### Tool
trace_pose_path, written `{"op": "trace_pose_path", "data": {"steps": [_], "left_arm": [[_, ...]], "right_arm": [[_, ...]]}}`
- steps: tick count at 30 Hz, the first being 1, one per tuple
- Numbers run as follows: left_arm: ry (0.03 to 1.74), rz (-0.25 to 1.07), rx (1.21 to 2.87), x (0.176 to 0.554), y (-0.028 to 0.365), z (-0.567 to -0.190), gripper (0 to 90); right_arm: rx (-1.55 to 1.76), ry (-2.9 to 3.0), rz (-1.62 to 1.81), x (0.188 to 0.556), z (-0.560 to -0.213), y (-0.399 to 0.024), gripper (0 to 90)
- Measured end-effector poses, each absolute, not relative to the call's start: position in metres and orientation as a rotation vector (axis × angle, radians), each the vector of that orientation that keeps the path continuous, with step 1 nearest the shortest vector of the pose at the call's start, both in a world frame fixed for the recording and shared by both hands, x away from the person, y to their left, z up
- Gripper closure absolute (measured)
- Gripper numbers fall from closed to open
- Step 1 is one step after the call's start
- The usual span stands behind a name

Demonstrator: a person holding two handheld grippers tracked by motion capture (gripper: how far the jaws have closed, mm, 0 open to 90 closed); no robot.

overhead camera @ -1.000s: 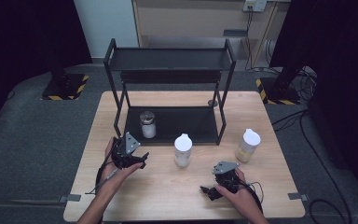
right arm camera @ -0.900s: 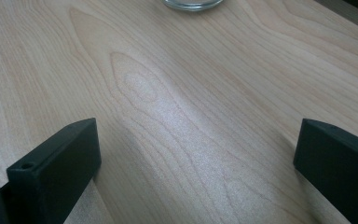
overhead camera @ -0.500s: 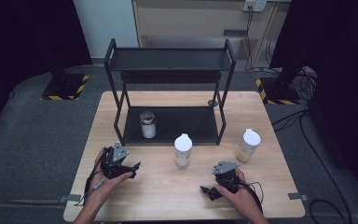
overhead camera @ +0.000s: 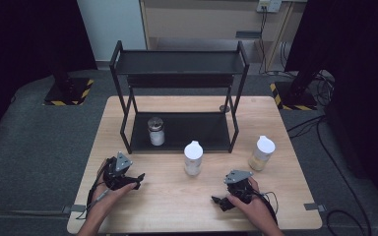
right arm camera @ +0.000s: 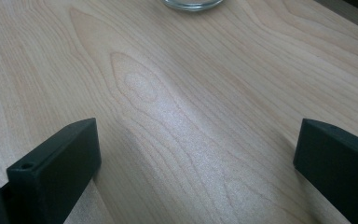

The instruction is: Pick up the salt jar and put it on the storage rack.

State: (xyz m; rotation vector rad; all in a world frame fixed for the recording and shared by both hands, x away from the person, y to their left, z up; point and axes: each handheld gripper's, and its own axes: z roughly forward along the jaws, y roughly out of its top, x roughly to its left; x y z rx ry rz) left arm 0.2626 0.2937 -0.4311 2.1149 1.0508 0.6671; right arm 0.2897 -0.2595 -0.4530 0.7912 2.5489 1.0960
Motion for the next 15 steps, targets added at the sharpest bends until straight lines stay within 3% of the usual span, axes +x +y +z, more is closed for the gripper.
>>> {"op": "trace_pose_path", "data": {"steps": [15], "left_arm": [[1.112, 0.63, 2.079, 0.262, 0.307, -0.437, 4.7]], "right_arm": [[0.791, 2.549, 1.096, 0.29, -0.453, -0.26, 1.0]]}}
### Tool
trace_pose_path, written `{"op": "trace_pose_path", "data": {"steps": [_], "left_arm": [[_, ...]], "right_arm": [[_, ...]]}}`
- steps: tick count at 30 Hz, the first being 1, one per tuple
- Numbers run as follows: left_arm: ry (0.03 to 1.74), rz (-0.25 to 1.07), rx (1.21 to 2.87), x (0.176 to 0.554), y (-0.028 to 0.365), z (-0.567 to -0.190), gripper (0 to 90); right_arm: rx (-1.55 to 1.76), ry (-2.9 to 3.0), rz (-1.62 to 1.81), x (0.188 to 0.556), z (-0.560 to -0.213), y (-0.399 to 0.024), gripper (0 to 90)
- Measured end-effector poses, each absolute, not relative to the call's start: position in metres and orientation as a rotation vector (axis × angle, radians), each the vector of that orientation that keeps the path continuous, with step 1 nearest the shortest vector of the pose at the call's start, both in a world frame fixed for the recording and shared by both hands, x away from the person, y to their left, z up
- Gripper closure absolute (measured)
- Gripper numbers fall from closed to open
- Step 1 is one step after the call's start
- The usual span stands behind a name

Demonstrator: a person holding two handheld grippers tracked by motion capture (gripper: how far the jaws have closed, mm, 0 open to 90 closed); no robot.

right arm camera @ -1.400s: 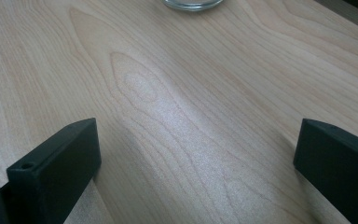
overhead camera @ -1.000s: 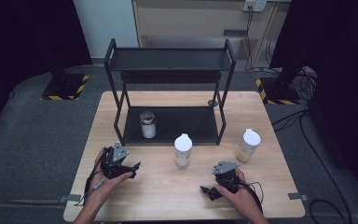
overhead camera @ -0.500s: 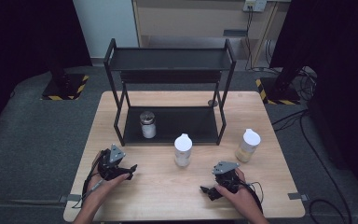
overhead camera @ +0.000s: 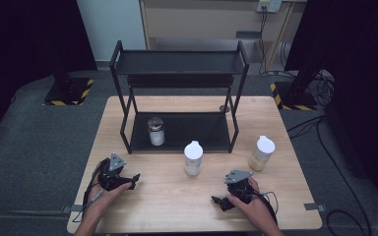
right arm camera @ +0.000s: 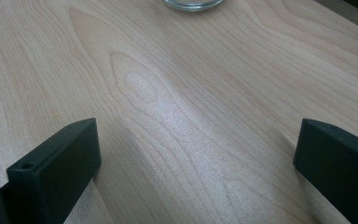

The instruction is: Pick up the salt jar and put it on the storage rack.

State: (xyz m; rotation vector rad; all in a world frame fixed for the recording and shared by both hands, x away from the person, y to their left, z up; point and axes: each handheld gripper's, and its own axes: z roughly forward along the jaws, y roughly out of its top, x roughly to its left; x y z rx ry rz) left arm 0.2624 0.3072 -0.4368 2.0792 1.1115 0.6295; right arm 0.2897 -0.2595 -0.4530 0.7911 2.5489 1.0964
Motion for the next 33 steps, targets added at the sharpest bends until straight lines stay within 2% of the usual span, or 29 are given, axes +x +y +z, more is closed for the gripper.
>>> {"op": "trace_pose_path", "data": {"steps": [26, 33], "left_arm": [[1.151, 0.593, 2.114, 0.274, 0.307, -0.449, 4.0], [1.189, 0.532, 2.074, 0.281, 0.317, -0.453, 0.0]], "right_arm": [[0.791, 2.549, 1.096, 0.29, -0.453, -0.26, 1.0], [0.791, 2.549, 1.096, 0.29, -0.453, -0.26, 1.0]]}}
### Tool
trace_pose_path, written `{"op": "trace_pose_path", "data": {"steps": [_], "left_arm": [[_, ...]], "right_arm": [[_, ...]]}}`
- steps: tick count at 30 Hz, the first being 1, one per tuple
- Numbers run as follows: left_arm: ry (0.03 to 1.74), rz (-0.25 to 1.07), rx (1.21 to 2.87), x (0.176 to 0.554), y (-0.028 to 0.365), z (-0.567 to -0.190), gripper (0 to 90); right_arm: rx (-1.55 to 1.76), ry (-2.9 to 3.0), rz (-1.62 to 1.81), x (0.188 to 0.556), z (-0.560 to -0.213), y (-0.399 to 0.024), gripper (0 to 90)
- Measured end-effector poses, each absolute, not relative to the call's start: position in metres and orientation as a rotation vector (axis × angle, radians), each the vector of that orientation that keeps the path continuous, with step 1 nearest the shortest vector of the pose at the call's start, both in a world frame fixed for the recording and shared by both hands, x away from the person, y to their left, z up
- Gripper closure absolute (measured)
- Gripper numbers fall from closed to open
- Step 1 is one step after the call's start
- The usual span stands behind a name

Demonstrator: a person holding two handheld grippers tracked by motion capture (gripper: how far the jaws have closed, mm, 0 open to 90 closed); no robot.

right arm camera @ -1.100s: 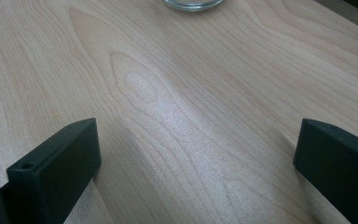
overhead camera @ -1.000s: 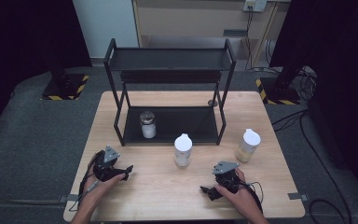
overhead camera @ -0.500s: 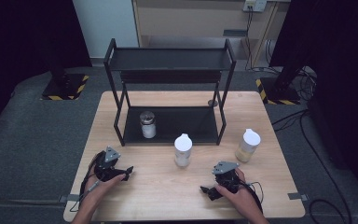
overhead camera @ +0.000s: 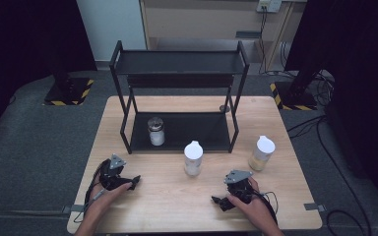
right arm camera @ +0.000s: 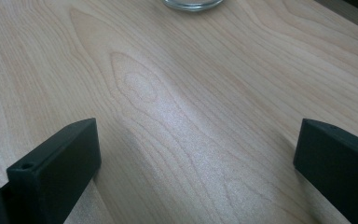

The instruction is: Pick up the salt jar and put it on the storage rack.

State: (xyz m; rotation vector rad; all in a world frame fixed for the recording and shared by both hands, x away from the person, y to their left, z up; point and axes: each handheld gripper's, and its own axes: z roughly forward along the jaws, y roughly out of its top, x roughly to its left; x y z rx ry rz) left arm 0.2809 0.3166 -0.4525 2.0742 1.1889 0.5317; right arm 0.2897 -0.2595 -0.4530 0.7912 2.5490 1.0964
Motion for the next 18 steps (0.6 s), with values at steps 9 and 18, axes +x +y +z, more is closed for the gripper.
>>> {"op": "trace_pose_path", "data": {"steps": [9, 18], "left_arm": [[1.183, 0.526, 2.079, 0.2822, 0.3176, -0.4523, 0.0], [1.174, 0.522, 2.083, 0.2833, 0.3185, -0.4522, 0.0]], "right_arm": [[0.791, 2.549, 1.096, 0.2897, -0.453, -0.2595, 1.0], [0.791, 2.549, 1.096, 0.2897, -0.453, -0.2595, 1.0]]}}
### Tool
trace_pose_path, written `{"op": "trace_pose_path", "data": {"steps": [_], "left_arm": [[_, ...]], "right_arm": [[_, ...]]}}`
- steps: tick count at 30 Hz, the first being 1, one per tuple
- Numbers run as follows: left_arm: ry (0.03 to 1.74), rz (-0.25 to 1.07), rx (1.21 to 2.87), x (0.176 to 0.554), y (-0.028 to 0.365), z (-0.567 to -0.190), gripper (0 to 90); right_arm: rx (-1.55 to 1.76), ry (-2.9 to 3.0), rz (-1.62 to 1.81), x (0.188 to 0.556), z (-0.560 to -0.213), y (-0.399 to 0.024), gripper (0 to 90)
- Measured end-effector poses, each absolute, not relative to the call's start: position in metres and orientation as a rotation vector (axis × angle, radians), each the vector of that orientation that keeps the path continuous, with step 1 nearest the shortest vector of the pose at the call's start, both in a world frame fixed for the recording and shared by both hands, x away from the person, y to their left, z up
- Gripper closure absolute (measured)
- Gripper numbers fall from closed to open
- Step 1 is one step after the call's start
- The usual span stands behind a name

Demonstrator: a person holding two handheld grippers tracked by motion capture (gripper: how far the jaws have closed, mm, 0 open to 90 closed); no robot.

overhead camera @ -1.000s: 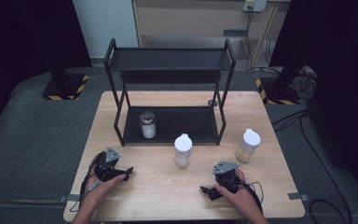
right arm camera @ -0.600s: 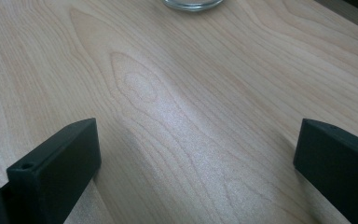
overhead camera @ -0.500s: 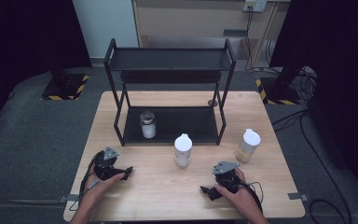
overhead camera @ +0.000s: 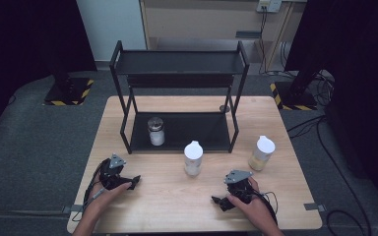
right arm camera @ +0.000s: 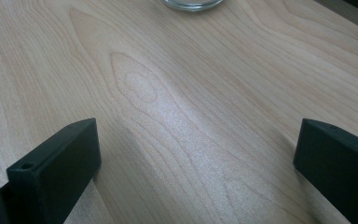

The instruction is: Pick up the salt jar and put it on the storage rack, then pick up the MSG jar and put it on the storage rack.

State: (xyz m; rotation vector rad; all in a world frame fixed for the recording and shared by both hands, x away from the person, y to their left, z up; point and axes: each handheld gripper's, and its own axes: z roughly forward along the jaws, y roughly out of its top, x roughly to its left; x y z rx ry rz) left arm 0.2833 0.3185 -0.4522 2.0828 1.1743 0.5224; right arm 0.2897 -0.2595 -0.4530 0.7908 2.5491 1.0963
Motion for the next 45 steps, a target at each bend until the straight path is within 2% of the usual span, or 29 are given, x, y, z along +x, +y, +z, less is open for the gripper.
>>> {"op": "trace_pose_path", "data": {"steps": [39, 42, 45], "left_arm": [[1.174, 0.524, 2.081, 0.286, 0.317, -0.452, 0.0], [1.175, 0.525, 2.081, 0.286, 0.317, -0.452, 0.0], [1.175, 0.525, 2.081, 0.286, 0.317, -0.452, 0.0]], "right_arm": [[0.806, 2.577, 1.066, 0.295, -0.447, -0.256, 1.2], [0.842, 2.583, 1.1, 0.299, -0.445, -0.259, 5.0], [0.813, 2.584, 1.135, 0.301, -0.442, -0.261, 3.9]]}}
